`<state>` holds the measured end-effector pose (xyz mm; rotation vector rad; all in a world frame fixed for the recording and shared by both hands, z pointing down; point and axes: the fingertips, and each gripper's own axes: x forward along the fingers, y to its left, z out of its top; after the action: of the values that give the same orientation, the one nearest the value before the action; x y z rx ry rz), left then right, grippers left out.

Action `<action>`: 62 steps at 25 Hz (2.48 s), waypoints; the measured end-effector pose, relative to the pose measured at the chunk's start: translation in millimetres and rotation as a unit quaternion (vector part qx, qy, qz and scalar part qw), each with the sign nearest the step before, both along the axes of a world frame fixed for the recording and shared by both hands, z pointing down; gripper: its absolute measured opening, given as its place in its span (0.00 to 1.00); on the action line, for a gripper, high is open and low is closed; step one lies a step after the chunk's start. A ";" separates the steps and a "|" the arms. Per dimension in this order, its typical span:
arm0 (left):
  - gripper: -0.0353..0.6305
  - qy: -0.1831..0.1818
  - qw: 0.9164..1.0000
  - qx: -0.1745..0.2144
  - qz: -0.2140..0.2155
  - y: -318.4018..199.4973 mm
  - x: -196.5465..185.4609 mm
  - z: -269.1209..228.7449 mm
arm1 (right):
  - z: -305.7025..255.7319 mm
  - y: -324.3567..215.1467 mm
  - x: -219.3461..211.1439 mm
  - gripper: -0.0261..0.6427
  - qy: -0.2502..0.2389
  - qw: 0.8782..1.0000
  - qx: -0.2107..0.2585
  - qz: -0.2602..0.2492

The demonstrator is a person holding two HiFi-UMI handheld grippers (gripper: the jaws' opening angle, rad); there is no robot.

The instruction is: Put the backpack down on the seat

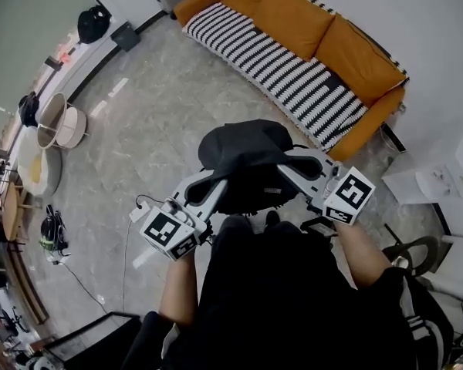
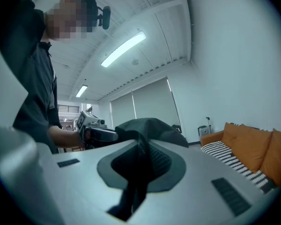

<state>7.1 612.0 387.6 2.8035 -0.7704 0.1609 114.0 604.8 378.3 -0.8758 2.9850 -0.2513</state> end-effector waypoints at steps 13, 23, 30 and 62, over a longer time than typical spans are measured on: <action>0.12 0.003 1.000 -0.018 -0.001 -74.9 -12.3 4.1 | 11.8 -75.4 -14.9 0.10 0.007 0.999 -0.031 -0.005; 0.12 0.020 1.000 0.007 0.001 -152.6 -44.4 -1.1 | 1.7 -154.3 -46.6 0.10 0.029 0.999 -0.021 -0.007; 0.12 0.022 0.999 0.032 0.014 -201.8 -66.3 -14.1 | -9.5 -204.1 -69.2 0.10 0.028 0.999 -0.020 0.002; 0.12 0.006 1.000 0.021 -0.016 -425.3 -99.7 -15.2 | -8.7 -434.7 -101.6 0.10 -0.006 0.999 -0.034 -0.040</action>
<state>-92.7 186.8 372.4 2.8280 -0.8237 0.1235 12.4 170.1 369.6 -0.7598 3.0206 -0.3600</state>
